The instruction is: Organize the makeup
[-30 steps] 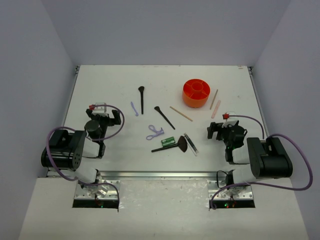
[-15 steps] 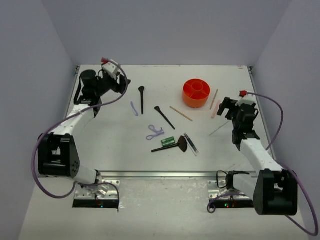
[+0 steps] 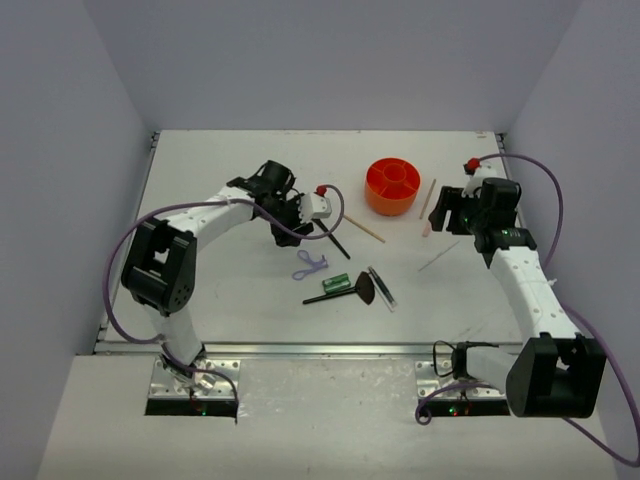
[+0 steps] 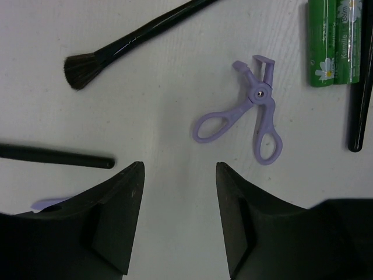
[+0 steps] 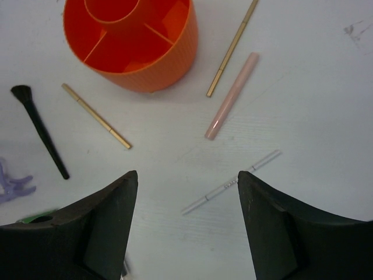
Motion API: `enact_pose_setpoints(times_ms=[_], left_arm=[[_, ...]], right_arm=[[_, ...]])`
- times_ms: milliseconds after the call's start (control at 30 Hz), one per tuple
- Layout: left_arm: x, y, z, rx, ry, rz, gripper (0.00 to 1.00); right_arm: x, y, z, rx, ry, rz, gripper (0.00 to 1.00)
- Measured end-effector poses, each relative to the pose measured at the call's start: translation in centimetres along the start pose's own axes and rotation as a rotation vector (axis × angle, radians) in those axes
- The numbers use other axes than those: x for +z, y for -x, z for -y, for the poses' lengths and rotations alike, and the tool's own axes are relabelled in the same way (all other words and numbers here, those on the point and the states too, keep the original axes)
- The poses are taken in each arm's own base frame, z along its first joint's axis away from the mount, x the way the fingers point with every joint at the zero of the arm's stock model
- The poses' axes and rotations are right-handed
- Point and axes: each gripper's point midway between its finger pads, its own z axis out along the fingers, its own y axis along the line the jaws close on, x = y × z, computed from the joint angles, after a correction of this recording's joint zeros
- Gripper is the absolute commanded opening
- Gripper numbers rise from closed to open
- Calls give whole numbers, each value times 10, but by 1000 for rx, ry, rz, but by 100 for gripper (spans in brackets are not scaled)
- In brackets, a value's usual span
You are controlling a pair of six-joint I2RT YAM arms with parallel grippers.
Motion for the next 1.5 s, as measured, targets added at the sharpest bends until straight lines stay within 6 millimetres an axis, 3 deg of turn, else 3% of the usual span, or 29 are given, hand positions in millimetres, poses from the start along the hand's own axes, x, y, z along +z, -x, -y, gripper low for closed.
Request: enact_pose_setpoints(times_ms=[100,267,433,767,1000,1167,1500], left_arm=[[8,9,3,14,-40,-2,59],[17,54,26,72,-109,82,70],[33,70,53,32,-169,105,71],[41,65,43,-30,-131,96,73],[47,50,50,-96,-120,39,87],[57,30,60,-134,-119,-31,86],[81,20,47,-210,-47,-65,73]], right_arm=[[-3,-12,-8,12,46,-48,71],[-7,-20,-18,35,95,-82,71],[-13,-24,-21,41,103,-98,71],[-20,-31,-23,44,109,-105,71],[-20,-50,-21,57,104,-134,71],[-21,-56,-20,60,97,-147,71],[-20,-63,-17,60,85,-152,71]])
